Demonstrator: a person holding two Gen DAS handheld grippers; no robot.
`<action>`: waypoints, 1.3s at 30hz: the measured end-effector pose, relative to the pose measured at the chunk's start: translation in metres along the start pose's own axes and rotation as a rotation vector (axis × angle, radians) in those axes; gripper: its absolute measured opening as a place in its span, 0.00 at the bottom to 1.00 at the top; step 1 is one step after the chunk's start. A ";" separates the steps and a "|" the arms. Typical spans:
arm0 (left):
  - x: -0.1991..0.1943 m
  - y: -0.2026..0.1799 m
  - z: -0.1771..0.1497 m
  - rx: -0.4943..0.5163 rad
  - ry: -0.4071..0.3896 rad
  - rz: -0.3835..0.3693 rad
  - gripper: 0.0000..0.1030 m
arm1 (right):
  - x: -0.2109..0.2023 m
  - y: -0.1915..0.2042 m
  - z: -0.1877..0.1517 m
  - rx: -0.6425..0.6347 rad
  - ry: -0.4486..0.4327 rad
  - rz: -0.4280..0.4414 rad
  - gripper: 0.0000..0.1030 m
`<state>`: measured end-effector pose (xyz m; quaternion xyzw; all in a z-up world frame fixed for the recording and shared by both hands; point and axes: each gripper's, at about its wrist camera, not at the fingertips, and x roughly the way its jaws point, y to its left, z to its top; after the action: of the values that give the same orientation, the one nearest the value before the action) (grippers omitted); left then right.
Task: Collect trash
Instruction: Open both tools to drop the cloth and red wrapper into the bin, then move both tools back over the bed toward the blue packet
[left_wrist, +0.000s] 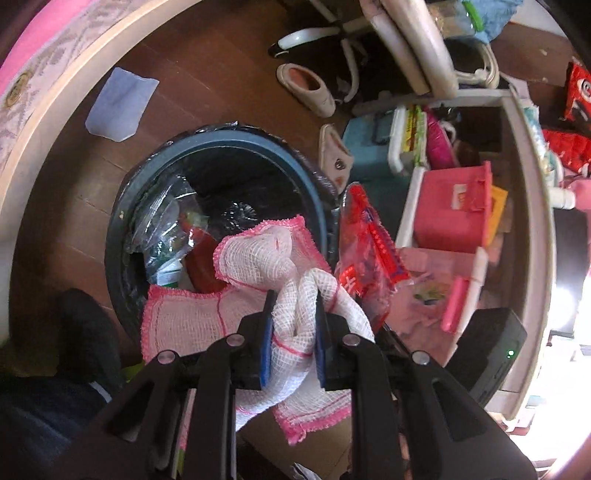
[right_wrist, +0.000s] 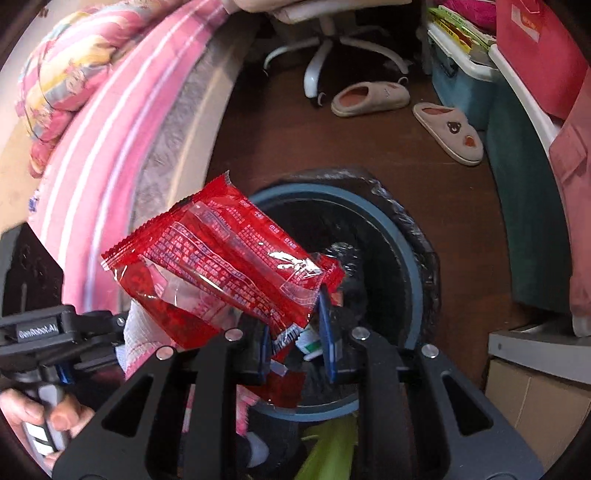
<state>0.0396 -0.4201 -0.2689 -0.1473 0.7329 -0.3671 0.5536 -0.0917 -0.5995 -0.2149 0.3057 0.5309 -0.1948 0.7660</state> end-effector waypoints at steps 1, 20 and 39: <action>0.004 0.001 0.002 0.002 0.008 0.008 0.17 | 0.005 -0.002 -0.001 0.005 0.008 -0.008 0.22; -0.004 0.011 0.009 -0.132 -0.018 0.060 0.86 | 0.002 -0.012 0.010 0.026 -0.007 -0.098 0.67; -0.221 -0.037 -0.038 0.003 -0.637 -0.189 0.89 | -0.167 0.160 0.035 -0.289 -0.444 0.185 0.83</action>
<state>0.0737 -0.2937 -0.0836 -0.3211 0.5054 -0.3532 0.7188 -0.0275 -0.5092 -0.0088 0.1905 0.3423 -0.1085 0.9137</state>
